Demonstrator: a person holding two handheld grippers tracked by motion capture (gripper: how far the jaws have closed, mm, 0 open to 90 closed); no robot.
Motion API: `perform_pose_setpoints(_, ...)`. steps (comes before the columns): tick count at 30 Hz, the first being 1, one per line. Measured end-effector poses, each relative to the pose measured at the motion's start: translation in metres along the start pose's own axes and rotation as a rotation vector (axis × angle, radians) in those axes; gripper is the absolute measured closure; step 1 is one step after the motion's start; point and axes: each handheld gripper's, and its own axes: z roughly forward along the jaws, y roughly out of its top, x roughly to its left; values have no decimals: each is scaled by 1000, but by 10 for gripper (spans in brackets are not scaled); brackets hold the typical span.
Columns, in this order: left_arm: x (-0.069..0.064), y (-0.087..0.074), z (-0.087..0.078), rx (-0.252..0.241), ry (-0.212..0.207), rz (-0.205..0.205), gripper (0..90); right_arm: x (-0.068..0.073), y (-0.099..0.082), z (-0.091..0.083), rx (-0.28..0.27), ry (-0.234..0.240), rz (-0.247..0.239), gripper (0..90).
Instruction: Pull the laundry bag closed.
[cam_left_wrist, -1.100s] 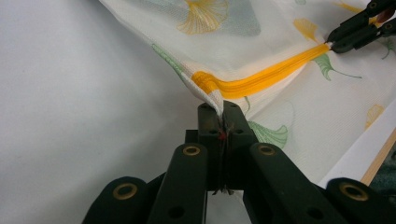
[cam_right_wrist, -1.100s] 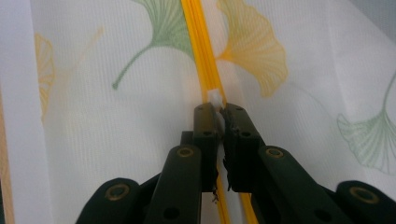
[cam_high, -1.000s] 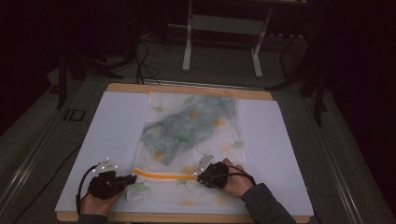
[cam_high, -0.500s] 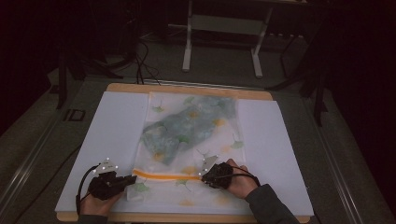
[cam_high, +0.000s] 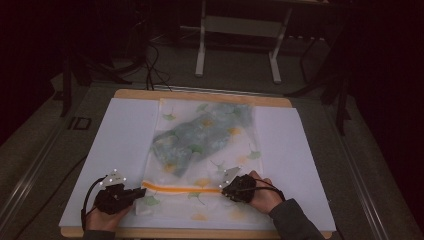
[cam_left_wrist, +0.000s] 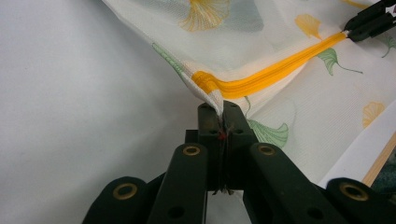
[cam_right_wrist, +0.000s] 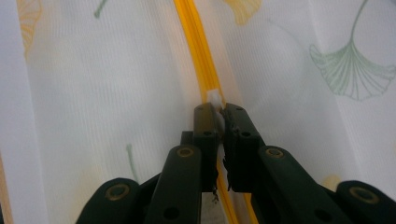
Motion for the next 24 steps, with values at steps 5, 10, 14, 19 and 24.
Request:
perform_pose_setpoints(5, 0, 0, 0, 3, -1, 0, 886, -2, -6, -3, 7, -6, 13, 844)
perform_pose_setpoints(10, 1, 0, 0, 5, 0, -2, 886, -5, -13, -7, 18, -12, 21, 844)
perform_pose_setpoints(14, 1, -1, 0, 7, 0, -1, 886, -6, -18, -9, 23, -17, 30, 844)
perform_pose_setpoints(19, 1, -1, 0, 8, -1, -1, 886, -7, -24, -12, 27, -20, 41, 844)
perform_pose_setpoints(24, 1, -1, 0, 9, -1, -5, 886, -9, -29, -15, 34, -25, 50, 844)
